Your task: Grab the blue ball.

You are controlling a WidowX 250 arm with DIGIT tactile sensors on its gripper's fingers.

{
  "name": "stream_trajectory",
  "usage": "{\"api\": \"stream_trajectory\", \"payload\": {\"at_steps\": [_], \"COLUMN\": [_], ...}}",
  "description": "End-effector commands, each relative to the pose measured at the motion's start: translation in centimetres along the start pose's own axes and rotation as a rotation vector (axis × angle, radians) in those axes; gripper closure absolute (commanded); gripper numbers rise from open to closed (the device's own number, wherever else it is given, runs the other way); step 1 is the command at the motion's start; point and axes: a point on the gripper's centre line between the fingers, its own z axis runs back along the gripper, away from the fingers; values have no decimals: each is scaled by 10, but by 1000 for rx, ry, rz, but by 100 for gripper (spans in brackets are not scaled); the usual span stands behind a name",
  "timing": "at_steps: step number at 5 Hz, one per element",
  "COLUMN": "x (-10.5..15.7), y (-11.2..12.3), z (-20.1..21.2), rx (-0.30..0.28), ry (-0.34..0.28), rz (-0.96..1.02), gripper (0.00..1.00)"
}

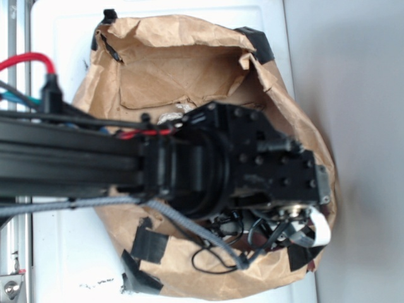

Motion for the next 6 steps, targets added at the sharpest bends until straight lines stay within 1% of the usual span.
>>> {"api": "stream_trajectory", "payload": {"at_steps": [1, 2, 3, 4, 5, 6], "x": [0, -11, -41, -56, -63, -82], "y": [3, -2, -17, -24, -26, -30], "z": [22, 52, 92, 109, 119, 127], "rx": [27, 24, 52, 74, 39, -68], "ry": [-58, -129, -198, -166, 38, 68], "rz": [23, 41, 100, 194, 444, 710], "gripper": [100, 100, 100, 100, 100, 100]}}
